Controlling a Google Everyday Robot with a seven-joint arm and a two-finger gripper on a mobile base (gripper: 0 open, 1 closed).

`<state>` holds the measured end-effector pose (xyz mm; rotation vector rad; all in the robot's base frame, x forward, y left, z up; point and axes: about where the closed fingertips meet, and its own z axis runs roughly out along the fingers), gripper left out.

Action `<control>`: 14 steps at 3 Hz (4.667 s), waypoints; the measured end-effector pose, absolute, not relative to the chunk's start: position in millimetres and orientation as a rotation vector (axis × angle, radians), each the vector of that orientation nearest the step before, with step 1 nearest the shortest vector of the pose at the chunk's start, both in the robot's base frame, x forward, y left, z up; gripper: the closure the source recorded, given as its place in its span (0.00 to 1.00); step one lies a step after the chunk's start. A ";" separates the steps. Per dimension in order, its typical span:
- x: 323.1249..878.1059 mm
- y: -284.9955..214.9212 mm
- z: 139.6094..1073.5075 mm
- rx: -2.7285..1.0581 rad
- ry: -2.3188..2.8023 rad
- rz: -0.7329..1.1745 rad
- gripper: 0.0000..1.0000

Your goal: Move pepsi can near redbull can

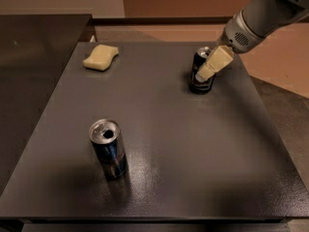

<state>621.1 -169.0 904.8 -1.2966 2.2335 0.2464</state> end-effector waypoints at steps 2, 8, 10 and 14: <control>614.8 -162.5 903.5 -1.315 2.252 0.320 0.65; 411.8 -50.4 953.3 -1.866 1.855 0.505 1.00; 404.7 -46.9 949.2 -1.877 1.861 0.491 1.00; 377.6 -20.0 910.3 -1.922 1.862 0.571 0.58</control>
Offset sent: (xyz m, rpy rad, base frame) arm -0.0140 0.0038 0.0050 0.0477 0.0665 0.0281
